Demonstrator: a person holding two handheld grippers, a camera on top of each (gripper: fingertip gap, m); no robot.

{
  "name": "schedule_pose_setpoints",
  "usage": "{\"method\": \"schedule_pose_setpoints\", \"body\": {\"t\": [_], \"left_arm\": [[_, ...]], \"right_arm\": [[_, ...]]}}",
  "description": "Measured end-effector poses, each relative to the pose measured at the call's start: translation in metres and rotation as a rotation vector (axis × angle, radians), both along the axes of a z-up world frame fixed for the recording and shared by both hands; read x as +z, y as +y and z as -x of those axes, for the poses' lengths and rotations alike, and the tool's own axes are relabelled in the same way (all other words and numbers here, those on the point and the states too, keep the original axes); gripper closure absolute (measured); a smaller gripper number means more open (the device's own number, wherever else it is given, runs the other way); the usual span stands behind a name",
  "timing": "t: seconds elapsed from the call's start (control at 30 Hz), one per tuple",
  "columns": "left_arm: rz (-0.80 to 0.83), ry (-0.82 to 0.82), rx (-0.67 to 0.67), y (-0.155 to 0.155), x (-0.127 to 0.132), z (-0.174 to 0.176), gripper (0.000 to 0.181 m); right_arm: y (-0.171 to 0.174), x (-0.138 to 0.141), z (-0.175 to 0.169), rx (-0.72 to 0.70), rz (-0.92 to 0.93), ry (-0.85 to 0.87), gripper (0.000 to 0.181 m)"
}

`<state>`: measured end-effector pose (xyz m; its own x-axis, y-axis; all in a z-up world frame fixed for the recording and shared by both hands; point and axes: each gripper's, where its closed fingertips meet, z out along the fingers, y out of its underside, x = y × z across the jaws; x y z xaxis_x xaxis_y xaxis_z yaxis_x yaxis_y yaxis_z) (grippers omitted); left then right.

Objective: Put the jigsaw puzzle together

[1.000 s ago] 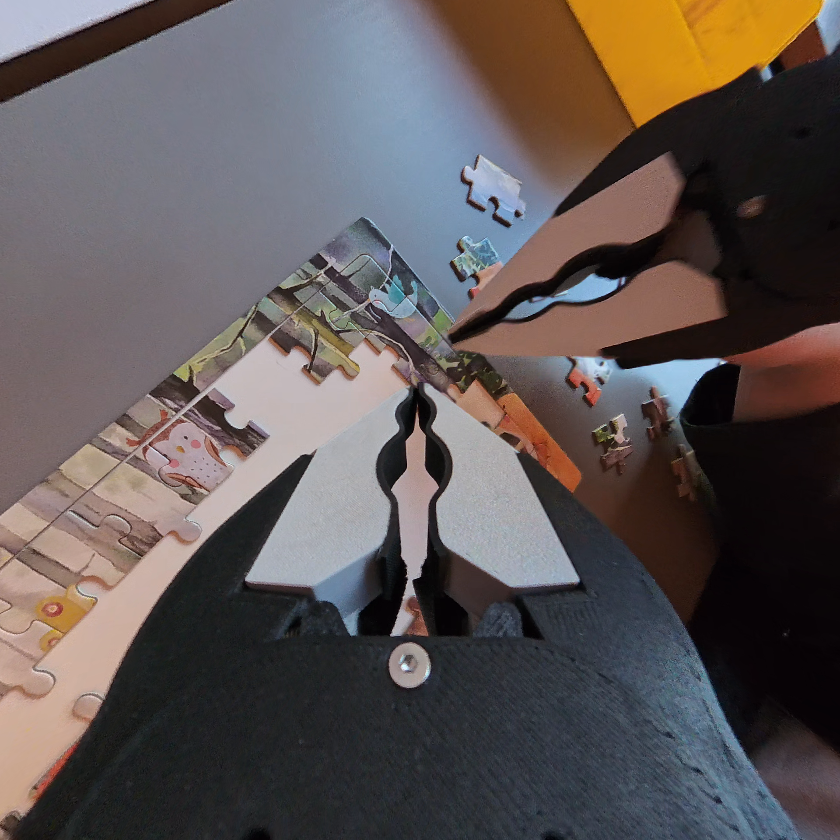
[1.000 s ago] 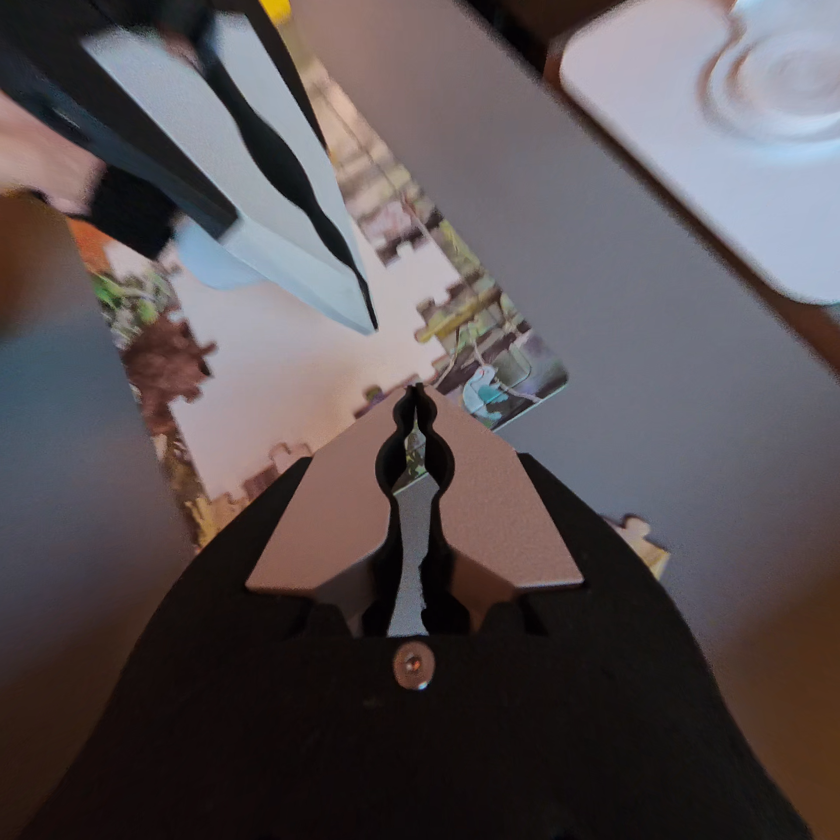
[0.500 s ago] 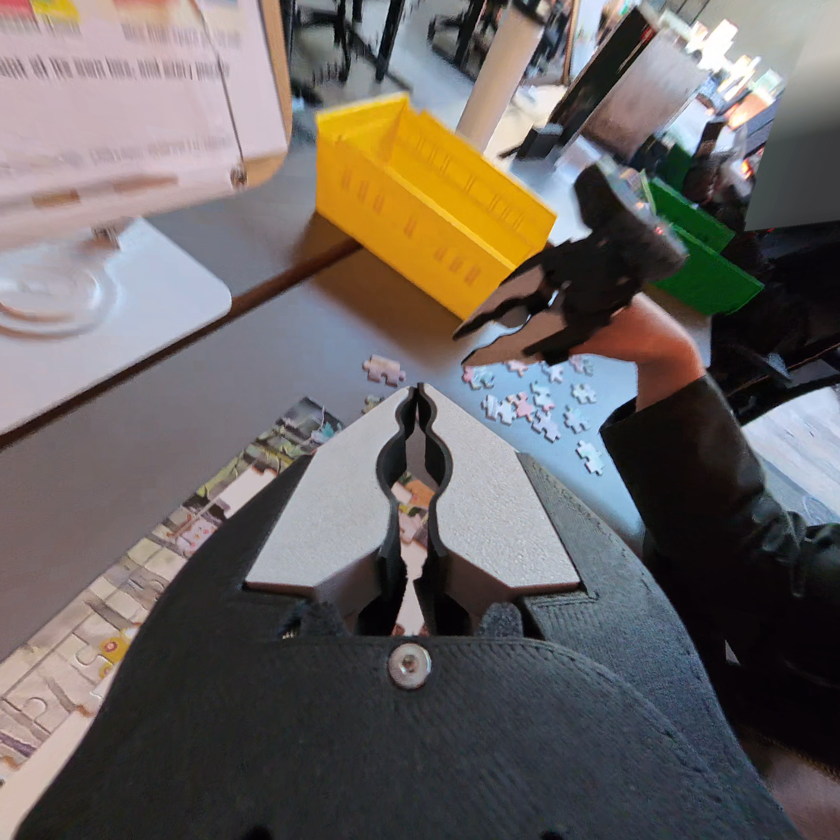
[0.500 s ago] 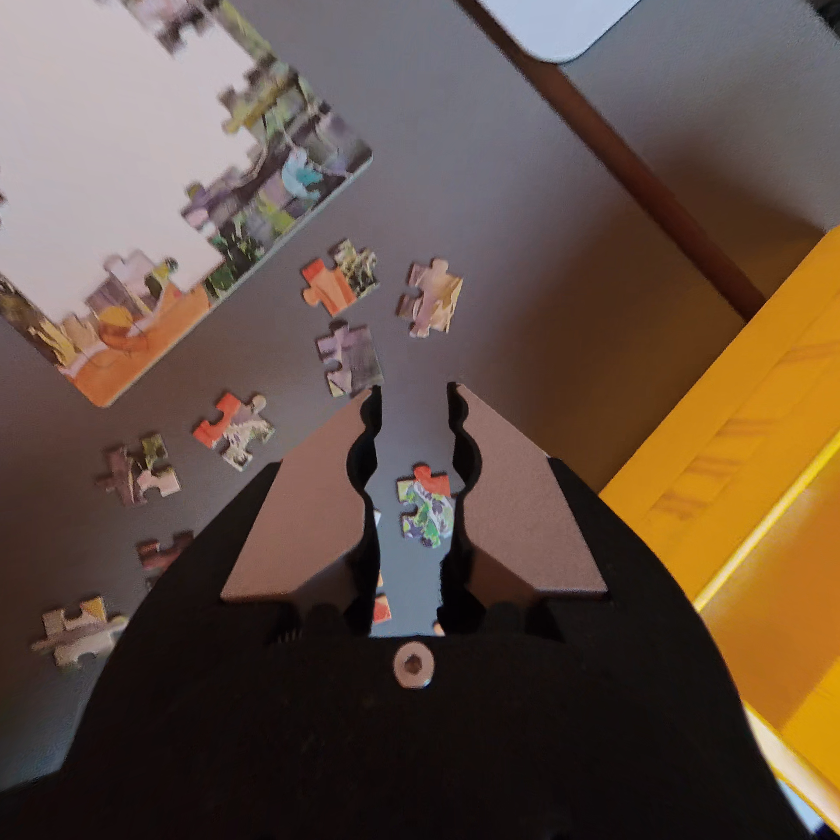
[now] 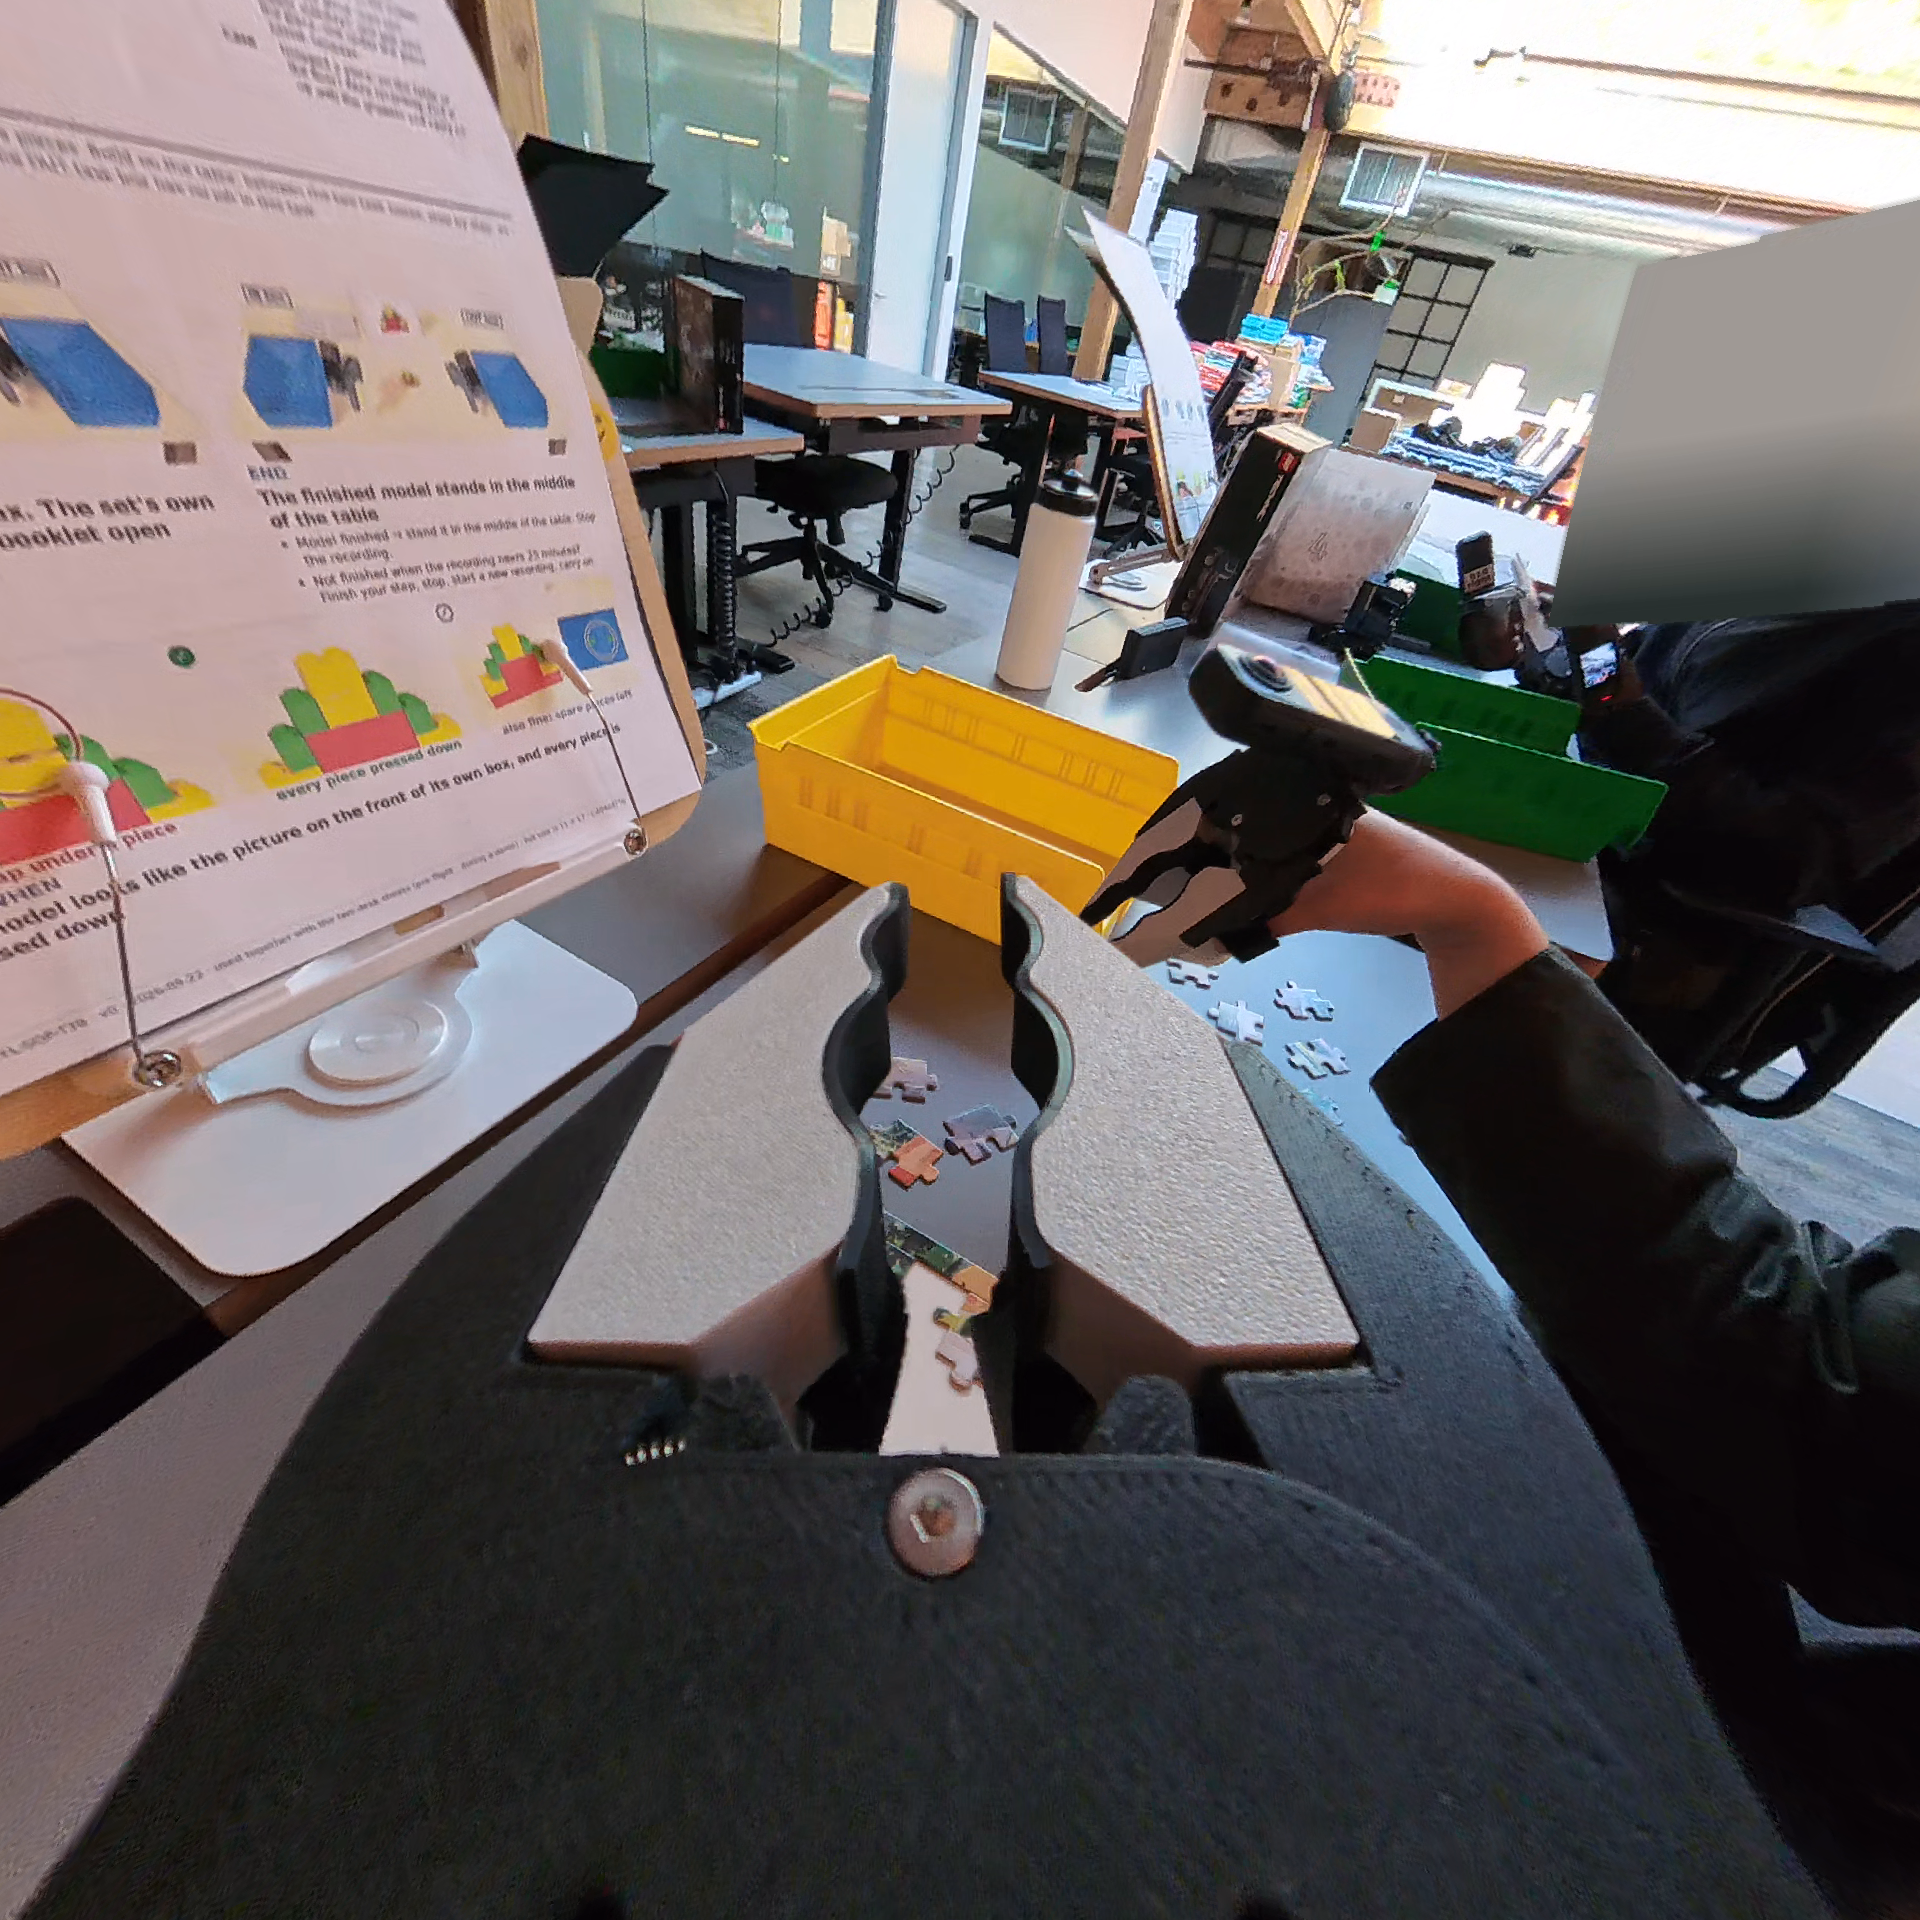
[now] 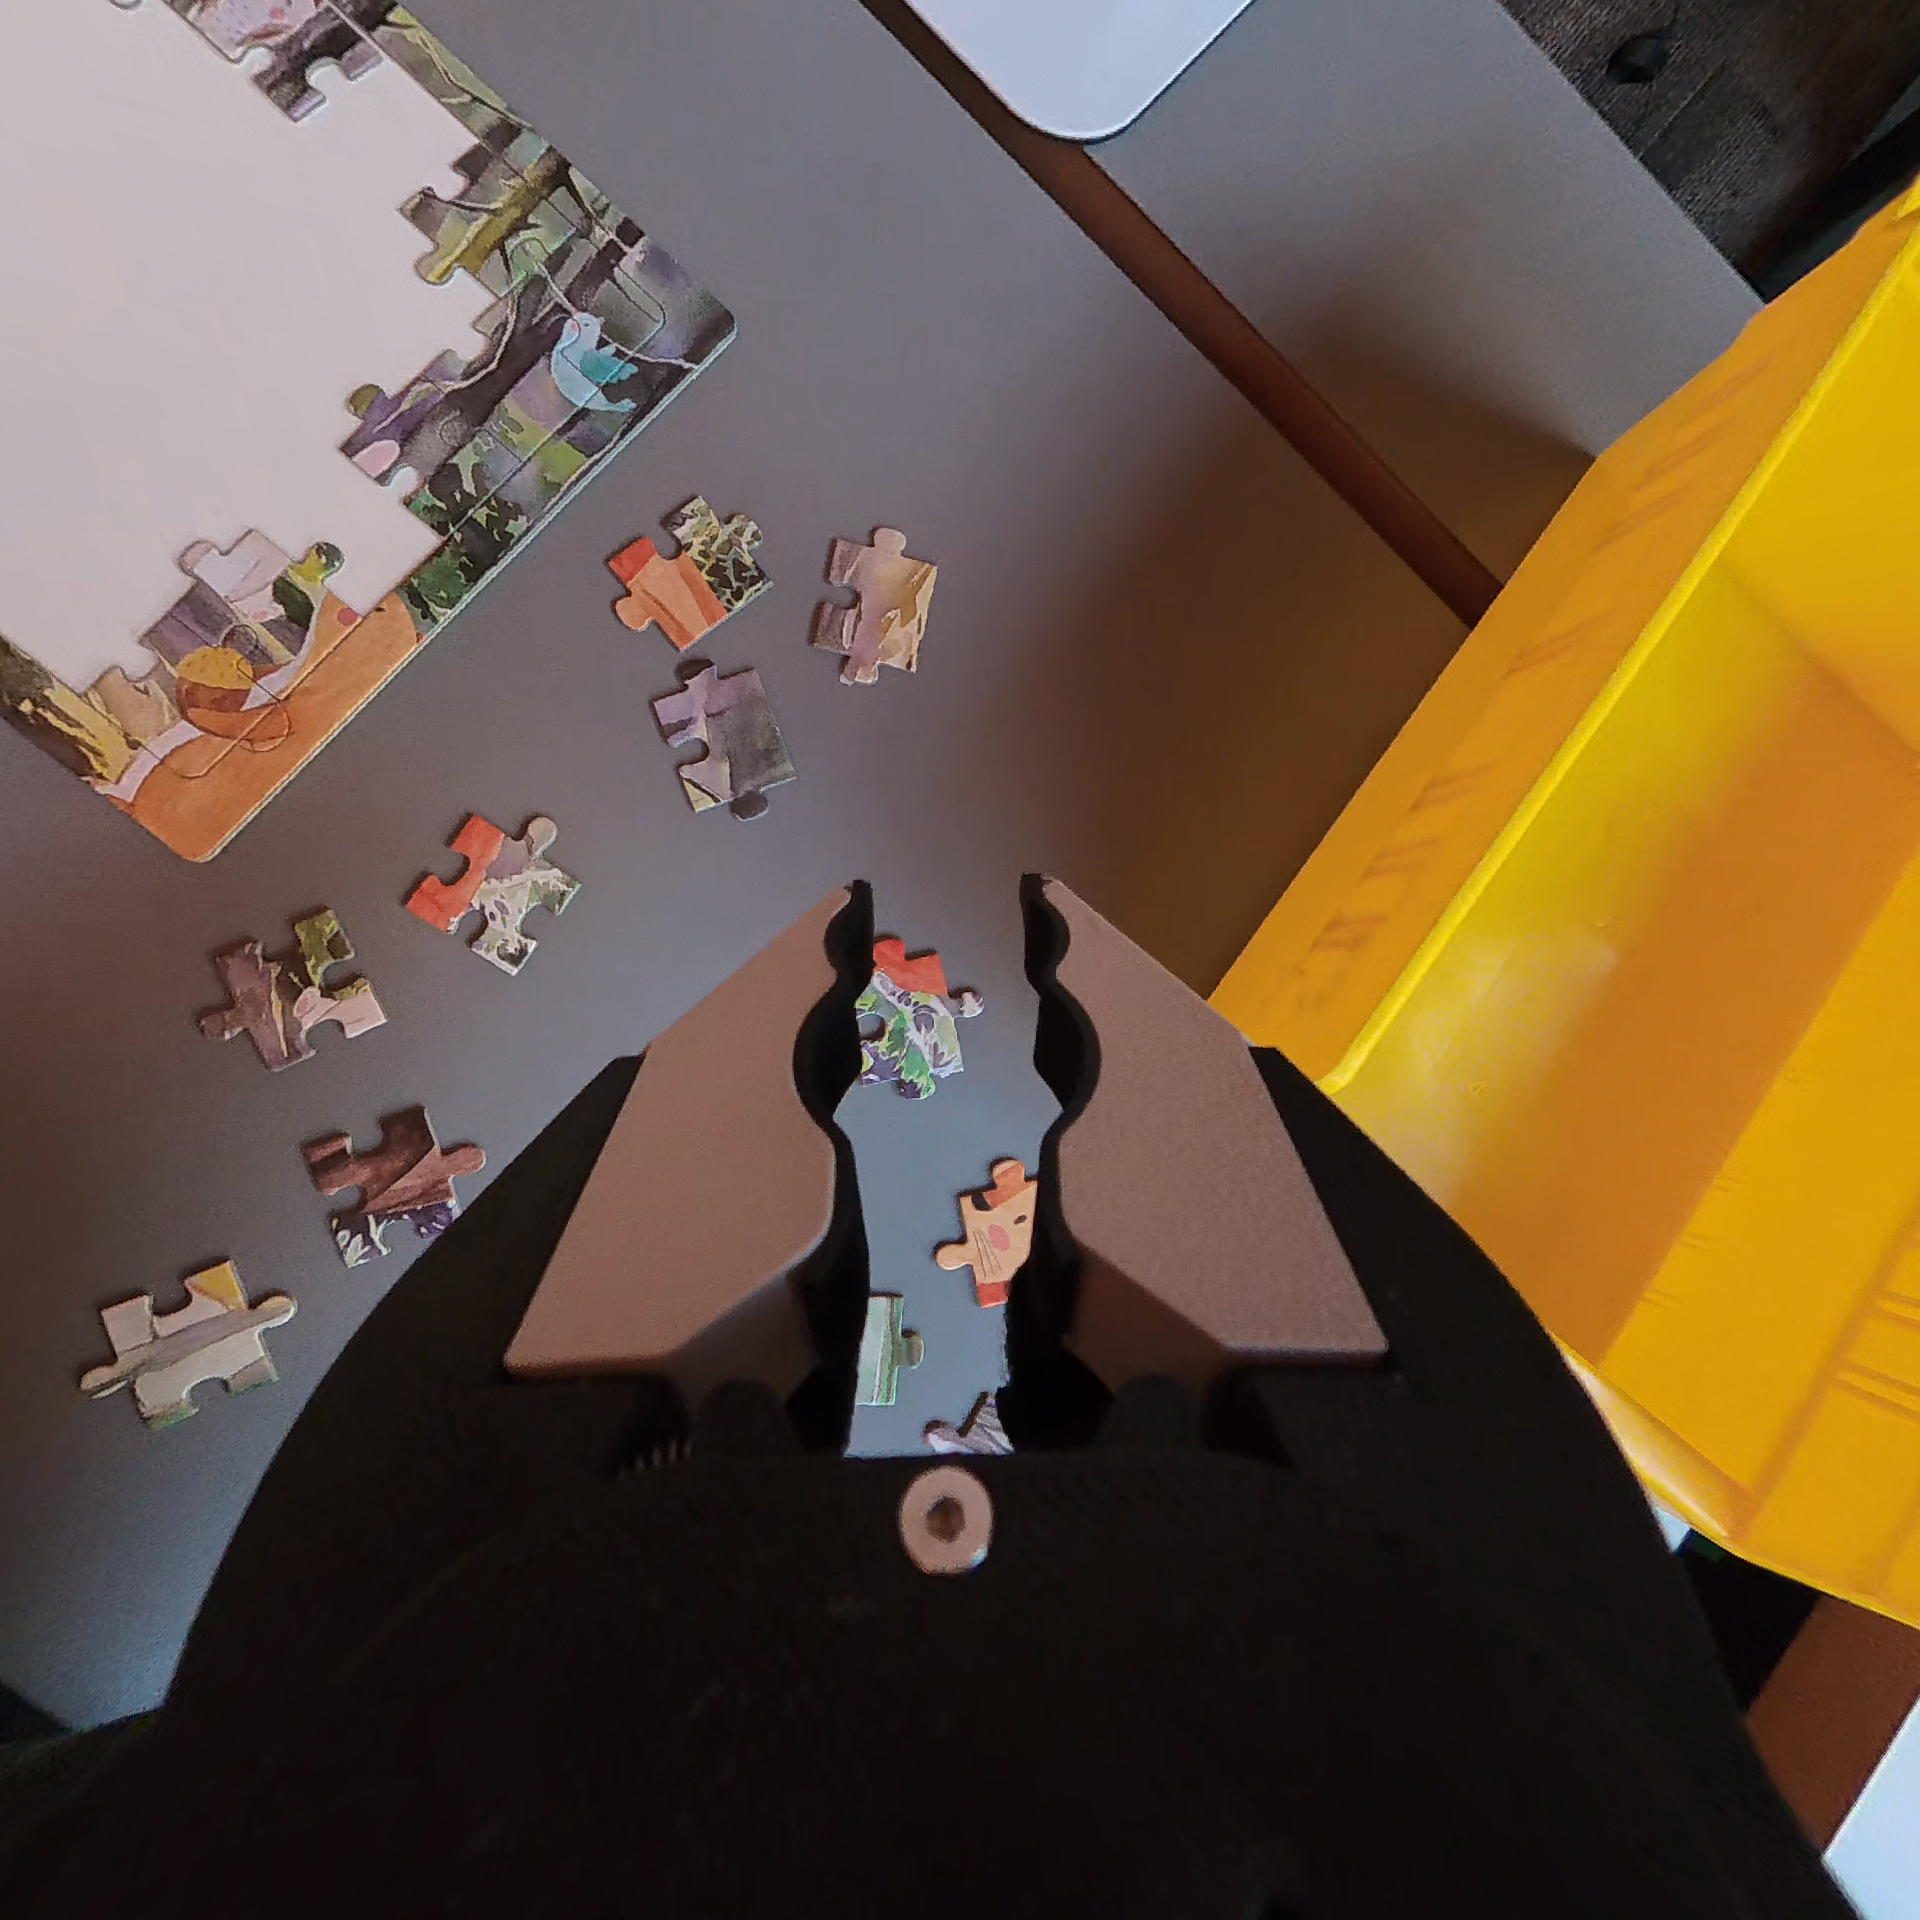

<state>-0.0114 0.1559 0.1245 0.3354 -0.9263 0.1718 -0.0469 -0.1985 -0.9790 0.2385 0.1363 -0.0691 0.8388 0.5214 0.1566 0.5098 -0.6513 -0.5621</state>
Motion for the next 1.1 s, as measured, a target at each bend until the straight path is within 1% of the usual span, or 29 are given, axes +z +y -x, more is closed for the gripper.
{"method": "schedule_pose_setpoints", "body": {"t": [0.07,0.17,0.23,0.27,0.33,0.43,0.47,0.5,0.53,0.6,0.63,0.67,0.7,0.8,0.83,0.93,0.97,1.0,1.07,1.1], "left_arm": [[-0.034,0.006,0.007,-0.003,0.005,0.002,0.164],[-0.072,0.020,0.021,-0.008,0.012,0.006,0.162],[-0.092,0.033,0.037,-0.013,0.019,0.015,0.162],[-0.108,0.052,0.068,-0.013,0.022,0.025,0.161],[-0.164,0.110,0.201,-0.007,0.031,0.060,0.162],[-0.250,0.143,0.499,0.008,0.046,0.138,0.164],[-0.271,0.154,0.570,0.009,0.046,0.164,0.162],[-0.279,0.188,0.609,0.009,0.042,0.186,0.160],[-0.277,0.246,0.617,0.009,0.032,0.205,0.158],[-0.273,0.345,0.610,0.013,0.012,0.240,0.140],[-0.264,0.383,0.614,0.017,0.003,0.257,0.136],[-0.252,0.416,0.610,0.021,-0.006,0.271,0.136],[-0.236,0.450,0.585,0.023,-0.016,0.281,0.135],[-0.198,0.547,0.448,0.025,-0.051,0.293,0.131],[-0.188,0.591,0.434,0.029,-0.063,0.301,0.130],[-0.120,0.723,0.510,0.050,-0.100,0.338,0.137],[-0.070,0.784,0.503,0.054,-0.113,0.345,0.141],[0.002,0.842,0.505,0.057,-0.125,0.352,0.141],[0.129,0.897,0.496,0.058,-0.144,0.353,0.145],[0.199,0.923,0.474,0.055,-0.157,0.353,0.153]], "right_arm": [[-0.001,-0.004,-0.001,0.005,0.019,-0.025,0.153],[0.001,-0.003,0.004,0.016,0.014,-0.031,0.153],[0.002,0.001,0.009,0.032,-0.002,-0.029,0.153],[0.004,0.001,0.011,0.046,-0.008,-0.031,0.153],[0.007,-0.001,0.017,0.069,-0.016,-0.039,0.153],[0.013,-0.004,0.021,0.067,-0.011,-0.041,0.153],[0.015,-0.006,0.025,0.074,-0.005,-0.047,0.153],[0.017,-0.008,0.029,0.088,-0.002,-0.062,0.153],[0.019,-0.010,0.034,0.101,-0.001,-0.078,0.153],[0.022,-0.014,0.043,0.122,0.005,-0.108,0.153],[0.024,-0.016,0.048,0.132,0.006,-0.123,0.153],[0.026,-0.016,0.053,0.142,0.001,-0.139,0.153],[0.027,-0.015,0.059,0.153,-0.009,-0.154,0.153],[0.031,-0.011,0.081,0.199,-0.046,-0.185,0.153],[0.031,-0.009,0.087,0.211,-0.056,-0.191,0.153],[0.031,0.002,0.111,0.235,-0.101,-0.198,0.153],[0.031,0.008,0.121,0.249,-0.125,-0.191,0.153],[0.031,0.016,0.133,0.264,-0.156,-0.181,0.153],[0.033,0.033,0.157,0.291,-0.224,-0.149,0.153],[0.032,0.041,0.172,0.313,-0.251,-0.120,0.153]]}}
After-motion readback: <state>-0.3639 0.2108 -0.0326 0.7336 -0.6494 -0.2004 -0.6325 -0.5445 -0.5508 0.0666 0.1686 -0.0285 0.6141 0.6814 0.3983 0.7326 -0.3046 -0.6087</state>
